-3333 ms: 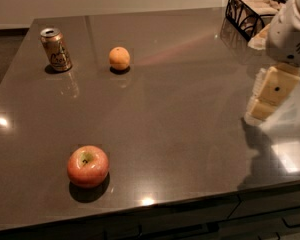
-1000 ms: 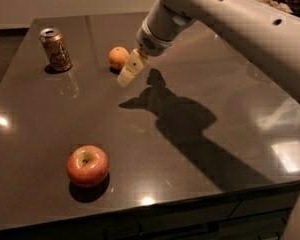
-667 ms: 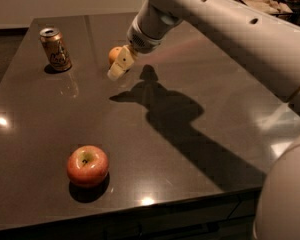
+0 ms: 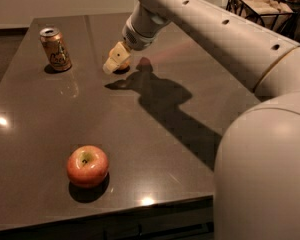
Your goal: Move orange near orange can
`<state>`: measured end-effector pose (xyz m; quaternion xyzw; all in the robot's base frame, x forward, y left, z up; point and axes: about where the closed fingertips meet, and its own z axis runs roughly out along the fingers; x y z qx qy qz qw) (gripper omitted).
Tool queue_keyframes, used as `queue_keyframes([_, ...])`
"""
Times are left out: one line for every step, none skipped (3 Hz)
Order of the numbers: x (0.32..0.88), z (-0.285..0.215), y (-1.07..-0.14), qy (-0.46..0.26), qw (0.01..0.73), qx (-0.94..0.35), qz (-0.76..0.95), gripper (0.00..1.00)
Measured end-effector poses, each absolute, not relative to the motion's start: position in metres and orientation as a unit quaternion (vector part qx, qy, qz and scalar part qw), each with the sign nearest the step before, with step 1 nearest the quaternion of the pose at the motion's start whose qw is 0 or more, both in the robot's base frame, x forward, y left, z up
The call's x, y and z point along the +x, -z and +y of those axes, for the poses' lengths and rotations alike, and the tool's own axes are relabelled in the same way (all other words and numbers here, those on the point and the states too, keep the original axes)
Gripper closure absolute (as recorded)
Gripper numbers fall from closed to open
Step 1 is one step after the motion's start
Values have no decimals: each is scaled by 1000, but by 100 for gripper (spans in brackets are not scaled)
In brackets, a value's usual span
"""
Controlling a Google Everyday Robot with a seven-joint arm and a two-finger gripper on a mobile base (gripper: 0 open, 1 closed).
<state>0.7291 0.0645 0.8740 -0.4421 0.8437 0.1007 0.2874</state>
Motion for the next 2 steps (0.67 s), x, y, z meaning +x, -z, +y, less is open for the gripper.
queue_keyframes([742,72,-868,-108,284,-439,846,0])
queue_keyframes([751,77,-863,-113,280,-439,847,18])
